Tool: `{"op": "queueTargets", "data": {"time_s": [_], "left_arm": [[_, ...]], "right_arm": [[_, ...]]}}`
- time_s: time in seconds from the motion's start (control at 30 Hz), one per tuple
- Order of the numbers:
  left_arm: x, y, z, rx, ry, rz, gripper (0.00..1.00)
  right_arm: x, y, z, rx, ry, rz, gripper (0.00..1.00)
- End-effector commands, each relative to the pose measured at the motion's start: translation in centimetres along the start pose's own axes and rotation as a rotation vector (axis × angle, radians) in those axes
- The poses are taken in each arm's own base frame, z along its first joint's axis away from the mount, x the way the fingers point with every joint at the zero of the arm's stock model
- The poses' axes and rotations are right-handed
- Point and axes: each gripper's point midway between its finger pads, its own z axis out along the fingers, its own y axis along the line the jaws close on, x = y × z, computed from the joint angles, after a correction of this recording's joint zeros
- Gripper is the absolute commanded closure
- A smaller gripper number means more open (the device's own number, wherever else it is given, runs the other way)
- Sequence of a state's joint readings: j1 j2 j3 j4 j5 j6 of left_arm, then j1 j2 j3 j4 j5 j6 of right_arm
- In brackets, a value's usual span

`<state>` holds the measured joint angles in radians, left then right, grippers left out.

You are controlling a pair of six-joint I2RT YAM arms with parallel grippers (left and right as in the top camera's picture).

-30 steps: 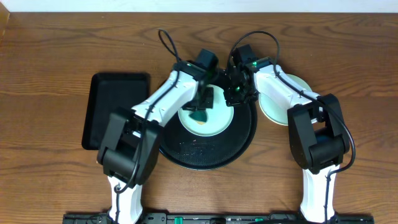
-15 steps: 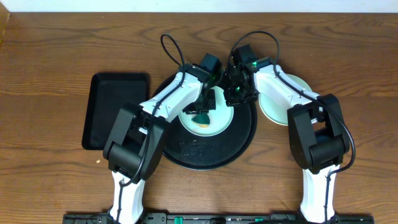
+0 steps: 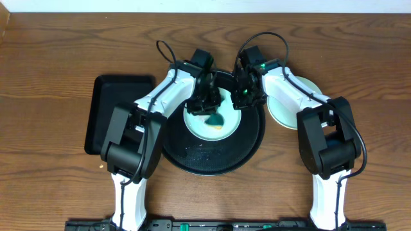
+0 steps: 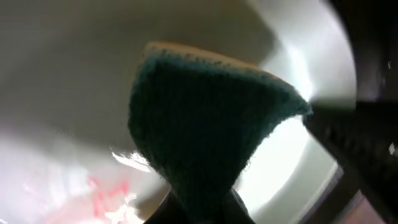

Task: Clean dirty plates on tray and stack at the side
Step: 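Scrub the light-blue plate surface with the sponge in the left gripper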

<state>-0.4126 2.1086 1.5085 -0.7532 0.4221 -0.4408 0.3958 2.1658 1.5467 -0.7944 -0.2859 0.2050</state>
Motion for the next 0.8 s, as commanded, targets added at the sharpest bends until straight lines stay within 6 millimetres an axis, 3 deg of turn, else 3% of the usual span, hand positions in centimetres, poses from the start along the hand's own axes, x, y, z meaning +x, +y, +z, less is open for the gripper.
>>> {"op": "queueTargets", "data": {"time_s": [0.0,0.13,0.4,0.5,0.6,0.77], "left_arm": [[-2.1,4.4,0.3,-0.240,-0.126,-0.062,0.93],[-2.0,6.4,-0.3,-0.350,-0.151,-0.118,0.93],[2.0,8.4,-0.9,-0.447,-0.008,-0.193,0.92],[3.0,8.9,-1.2,-0.471,0.050,-0.123,0.93],[2.8,9.2,-1.4,-0.489,0.051,-0.068,0.93],[0.4,9.1,-1.3,-0.500,-0.056,-0.048,0.93]], "right_arm": [[2.9,0.3,2.9,0.011,0.101,0.010,0.99],[2.9,0.3,2.9,0.012,0.101,0.010,0.99],[2.9,0.2,2.9,0.014,0.100,0.010,0.99],[2.9,0.2,2.9,0.014,0.100,0.010,0.99],[2.9,0.2,2.9,0.014,0.100,0.010,0.99],[2.9,0.2,2.9,0.014,0.100,0.010,0.99]]}}
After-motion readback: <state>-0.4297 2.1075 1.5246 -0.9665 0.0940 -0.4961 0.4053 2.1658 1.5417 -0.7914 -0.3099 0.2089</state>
